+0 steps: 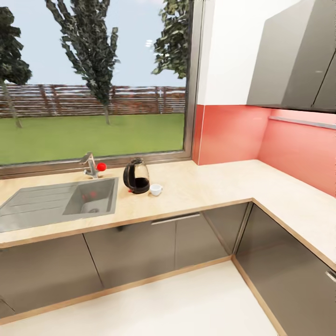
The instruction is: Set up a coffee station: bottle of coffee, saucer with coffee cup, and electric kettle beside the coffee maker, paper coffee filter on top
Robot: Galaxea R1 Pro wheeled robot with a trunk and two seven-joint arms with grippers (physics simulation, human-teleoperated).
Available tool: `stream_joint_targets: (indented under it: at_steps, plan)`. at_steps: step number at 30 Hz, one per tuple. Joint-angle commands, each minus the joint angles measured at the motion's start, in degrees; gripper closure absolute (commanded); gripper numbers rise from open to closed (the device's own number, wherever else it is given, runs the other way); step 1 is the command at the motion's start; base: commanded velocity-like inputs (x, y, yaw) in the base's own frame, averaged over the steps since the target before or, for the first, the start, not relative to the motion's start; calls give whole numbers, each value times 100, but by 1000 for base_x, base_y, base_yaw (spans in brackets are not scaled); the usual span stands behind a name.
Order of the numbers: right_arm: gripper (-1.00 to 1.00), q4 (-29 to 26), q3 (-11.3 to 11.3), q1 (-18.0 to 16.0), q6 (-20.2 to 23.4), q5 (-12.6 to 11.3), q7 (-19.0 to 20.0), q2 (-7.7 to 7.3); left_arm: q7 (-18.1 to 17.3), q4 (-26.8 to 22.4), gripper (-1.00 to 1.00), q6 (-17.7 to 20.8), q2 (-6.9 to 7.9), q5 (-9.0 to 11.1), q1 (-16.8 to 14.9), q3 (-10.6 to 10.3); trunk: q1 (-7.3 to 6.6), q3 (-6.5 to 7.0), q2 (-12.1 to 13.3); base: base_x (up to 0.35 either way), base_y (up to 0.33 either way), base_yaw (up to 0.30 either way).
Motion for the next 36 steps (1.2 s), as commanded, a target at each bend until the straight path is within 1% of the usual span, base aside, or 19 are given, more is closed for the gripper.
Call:
stream_joint_targets:
  at_steps: [1,6,10,11,12,14,16,18,19,20,22,23,24,26,27,31,32,33,36]
  plan:
    - [-100,-2,49,-4,-1,-49,-17,-1,-1,-54,-100,-73,-5,-29,-8,45,0,-13,-13,-293,-26,19]
    - [-100,-3,47,-4,-7,-44,-13,-15,9,-488,-100,-239,-117,-30,-11,47,0,-13,-13,-111,-129,4]
    - [-100,-3,49,-4,-9,-44,-13,-18,-23,-652,-100,-451,-122,-28,-13,43,0,-13,-13,-5,-21,0]
    - [-100,-3,63,-4,-9,-44,-18,-20,-367,-2270,-100,-700,-125,-6,-110,23,0,-16,-13,0,0,219]
    - [-100,-3,64,-4,-9,-44,-19,-21,-419,-2402,-100,-694,-124,-1,-129,23,0,-20,-13,0,0,224]
    - [-100,-3,66,-4,-9,-44,-20,-21,-665,-3027,-100,-551,-123,16,-227,27,0,-27,-13,0,0,236]
    - [-100,-3,67,-4,-11,-44,-21,-21,-846,-3458,-100,-277,-129,25,-324,24,0,-35,-13,0,0,241]
    - [-100,-3,67,-4,-16,-44,-21,-20,-1257,-4012,-100,254,-155,58,-542,22,0,-43,-13,0,0,243]
    - [-100,-3,67,-4,-16,-44,-21,-20,-1350,-4091,-100,338,-157,65,-583,21,0,-47,-13,0,0,244]
    - [-100,-3,67,-4,-24,-44,-21,-20,-1548,-4242,-100,498,-160,81,-670,21,0,-50,-13,0,0,244]
    - [-100,-3,67,-4,-104,-44,-21,-20,-2185,-4669,-100,967,-158,105,-960,21,0,-58,-13,0,0,244]
    - [-100,-3,67,-4,-129,-44,-21,-21,-2388,-4806,-100,1153,-158,108,-1074,21,0,-62,-13,0,0,244]
    - [-100,-3,67,-4,-138,-44,-21,-21,-2485,-4873,-100,1254,-158,109,-1132,21,0,-66,-13,0,0,244]
    - [-100,-3,67,-4,-161,-44,-21,-21,-2853,-5122,-100,1701,-158,111,-1382,21,0,-74,-13,0,0,244]
    - [-100,-3,67,-4,-164,-44,-21,-21,-2942,-5183,-100,1817,-158,112,-1449,21,0,-78,-13,0,0,244]
    - [-100,-3,62,-4,-174,-44,-21,-21,-3600,-5492,-100,2634,-137,111,-2033,16,0,-94,-13,0,0,244]
    - [-100,-3,61,-4,-175,-44,-21,-21,-3668,-5506,-100,2711,-136,110,-2111,17,0,-98,-13,0,0,242]
    - [-100,-3,60,-4,-176,-44,-21,-21,-3829,-5531,-100,2892,-132,105,-2314,15,0,-101,-13,0,0,174]
    - [-100,-3,66,-4,-169,-44,-15,-14,-3979,-5491,-100,3079,-135,57,-2754,5,0,-105,-13,0,0,57]
